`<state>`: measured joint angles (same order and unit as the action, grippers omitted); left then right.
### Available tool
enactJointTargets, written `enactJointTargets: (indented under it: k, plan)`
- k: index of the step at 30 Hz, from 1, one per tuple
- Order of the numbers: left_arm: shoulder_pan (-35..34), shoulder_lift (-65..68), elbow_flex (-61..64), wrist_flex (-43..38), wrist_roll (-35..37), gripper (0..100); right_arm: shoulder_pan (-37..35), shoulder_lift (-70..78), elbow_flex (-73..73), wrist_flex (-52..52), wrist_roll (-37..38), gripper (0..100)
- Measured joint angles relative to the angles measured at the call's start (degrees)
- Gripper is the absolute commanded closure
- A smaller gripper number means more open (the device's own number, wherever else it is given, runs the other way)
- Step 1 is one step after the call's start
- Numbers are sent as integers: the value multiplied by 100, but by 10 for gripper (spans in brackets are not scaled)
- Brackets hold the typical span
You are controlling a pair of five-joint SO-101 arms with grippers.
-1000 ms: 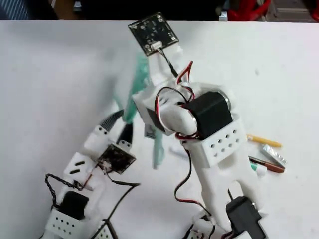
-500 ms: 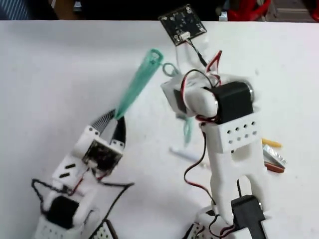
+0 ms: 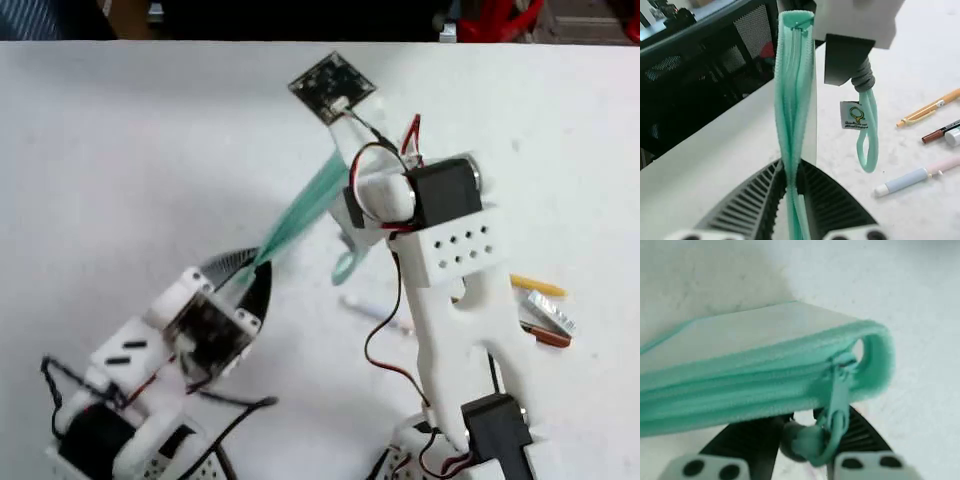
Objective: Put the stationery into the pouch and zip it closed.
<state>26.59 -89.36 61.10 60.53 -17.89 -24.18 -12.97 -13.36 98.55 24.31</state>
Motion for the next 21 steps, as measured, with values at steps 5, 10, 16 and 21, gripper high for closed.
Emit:
enactJointTargets:
  k: [5,10,16,21]
  plan:
    - [-79,1477,-791,-9,352,976,26,0,0,-35,0,925]
    - [-589,1943,-1090,-9,536,935,193,-9,0,-484,0,925]
    - [-1187,2048,-712,-193,703,800,149,237,18,-800,0,925]
    - [-1266,2092,53,-1037,941,797,-53,633,26,-844,0,925]
